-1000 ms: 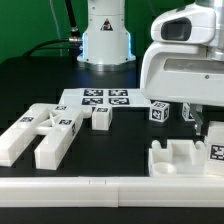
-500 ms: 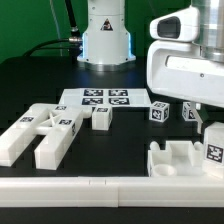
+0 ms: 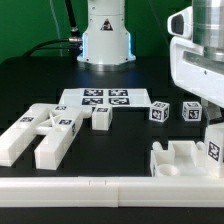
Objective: Assemble chair
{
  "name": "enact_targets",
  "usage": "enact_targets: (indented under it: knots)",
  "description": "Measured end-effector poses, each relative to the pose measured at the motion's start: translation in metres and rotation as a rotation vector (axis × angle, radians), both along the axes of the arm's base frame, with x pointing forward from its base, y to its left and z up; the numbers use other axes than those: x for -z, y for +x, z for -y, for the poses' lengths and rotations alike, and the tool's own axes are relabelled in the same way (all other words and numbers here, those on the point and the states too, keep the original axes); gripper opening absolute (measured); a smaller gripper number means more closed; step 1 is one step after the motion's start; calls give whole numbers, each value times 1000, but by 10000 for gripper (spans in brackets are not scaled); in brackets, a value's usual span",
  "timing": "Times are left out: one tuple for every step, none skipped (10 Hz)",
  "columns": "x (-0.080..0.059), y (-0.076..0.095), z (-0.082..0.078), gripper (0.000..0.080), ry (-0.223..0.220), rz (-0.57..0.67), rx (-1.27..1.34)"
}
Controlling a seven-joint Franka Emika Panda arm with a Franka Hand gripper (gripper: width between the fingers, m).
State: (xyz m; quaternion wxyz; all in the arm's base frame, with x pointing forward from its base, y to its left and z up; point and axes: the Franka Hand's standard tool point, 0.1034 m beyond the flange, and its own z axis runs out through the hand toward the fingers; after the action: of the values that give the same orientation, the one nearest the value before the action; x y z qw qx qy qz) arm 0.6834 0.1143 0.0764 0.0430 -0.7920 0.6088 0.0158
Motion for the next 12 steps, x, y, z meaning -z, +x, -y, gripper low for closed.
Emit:
enact_targets:
  knots:
    - [0, 0, 0, 291, 2, -3, 41]
    - [1, 0, -1, 291, 4, -11, 120]
    - [0, 0, -1, 291, 6, -17, 186]
    - [0, 0, -1, 291, 8, -20, 231]
    - [1, 0, -1, 291, 14, -22, 294]
    - [1, 1, -2, 291, 24, -17, 424]
    - [1, 2, -2, 291, 34, -8, 535]
    - [0, 2, -2, 291, 37, 0, 561]
    - [0, 3, -5, 291, 47, -3, 635]
    - [-1, 3, -9, 291, 47, 5, 639]
    - [-1, 4, -10, 291, 47, 10, 637]
    - [-1, 4, -10, 291, 50, 13, 636]
